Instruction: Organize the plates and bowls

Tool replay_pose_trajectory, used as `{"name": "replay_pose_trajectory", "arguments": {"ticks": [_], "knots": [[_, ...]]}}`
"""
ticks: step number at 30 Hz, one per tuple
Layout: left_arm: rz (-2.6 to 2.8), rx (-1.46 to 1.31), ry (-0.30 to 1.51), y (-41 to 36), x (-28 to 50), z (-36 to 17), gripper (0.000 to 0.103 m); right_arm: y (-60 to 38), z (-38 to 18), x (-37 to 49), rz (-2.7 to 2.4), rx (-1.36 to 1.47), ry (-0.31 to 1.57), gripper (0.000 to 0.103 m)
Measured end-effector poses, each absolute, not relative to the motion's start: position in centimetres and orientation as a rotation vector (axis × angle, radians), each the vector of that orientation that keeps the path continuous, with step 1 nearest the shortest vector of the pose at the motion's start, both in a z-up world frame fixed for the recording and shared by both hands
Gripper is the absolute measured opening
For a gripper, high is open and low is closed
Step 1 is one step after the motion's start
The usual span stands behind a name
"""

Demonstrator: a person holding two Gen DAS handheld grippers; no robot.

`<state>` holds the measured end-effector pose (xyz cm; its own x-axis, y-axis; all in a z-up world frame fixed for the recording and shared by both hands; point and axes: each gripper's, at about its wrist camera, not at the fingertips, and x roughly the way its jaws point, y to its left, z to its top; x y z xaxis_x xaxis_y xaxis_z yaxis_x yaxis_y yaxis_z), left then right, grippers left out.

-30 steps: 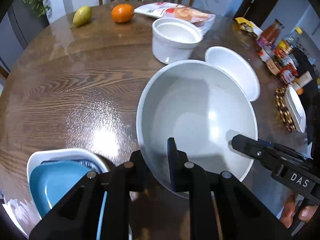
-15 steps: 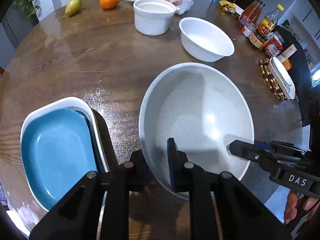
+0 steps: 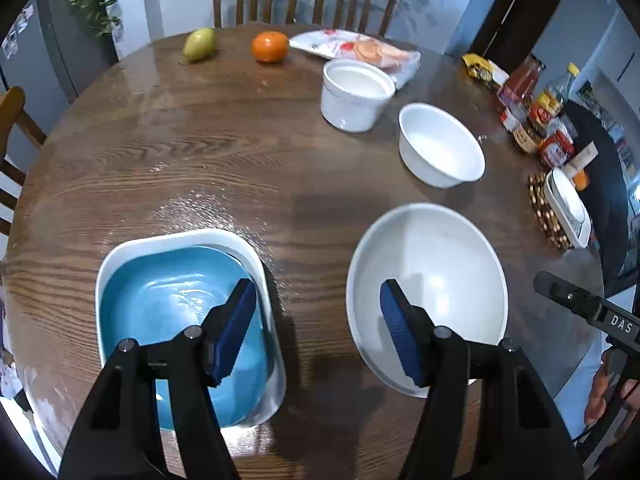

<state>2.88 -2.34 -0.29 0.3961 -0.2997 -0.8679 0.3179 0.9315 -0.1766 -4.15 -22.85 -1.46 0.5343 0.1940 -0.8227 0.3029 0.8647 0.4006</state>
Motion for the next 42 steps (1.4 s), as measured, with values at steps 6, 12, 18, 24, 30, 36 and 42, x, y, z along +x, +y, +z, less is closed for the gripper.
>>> {"name": "replay_pose_trajectory", "arguments": {"ticks": [6,12,18,24,30,36,42], "knots": [[-0.397,0.016,1.067,-3.0,2.8,0.8,0.064,-24.3,-0.4,-4.9,-0.095,0.546,0.992,0.043],[-0.447,0.042,1.003,-5.4,2.3,2.9,0.066,-25.4,2.6,-5.1,-0.113,0.498,0.925,0.043],[-0.494,0.08,0.91,-8.4,2.1,6.0,0.072,-26.8,6.3,-5.0,-0.134,0.463,0.833,0.043],[-0.484,0.106,0.828,-10.0,3.0,8.3,0.073,-27.7,9.0,-4.4,-0.131,0.442,0.761,0.043],[-0.466,0.143,0.805,-12.1,4.9,9.2,0.076,-28.4,11.1,-2.4,-0.112,0.412,0.72,0.043],[-0.406,0.166,0.83,-13.7,7.7,7.4,0.079,-28.6,10.4,1.0,-0.091,0.407,0.752,0.055],[-0.366,0.161,0.964,-13.8,10.3,2.9,0.086,-27.7,4.8,4.6,-0.042,0.414,0.903,0.057]]}}
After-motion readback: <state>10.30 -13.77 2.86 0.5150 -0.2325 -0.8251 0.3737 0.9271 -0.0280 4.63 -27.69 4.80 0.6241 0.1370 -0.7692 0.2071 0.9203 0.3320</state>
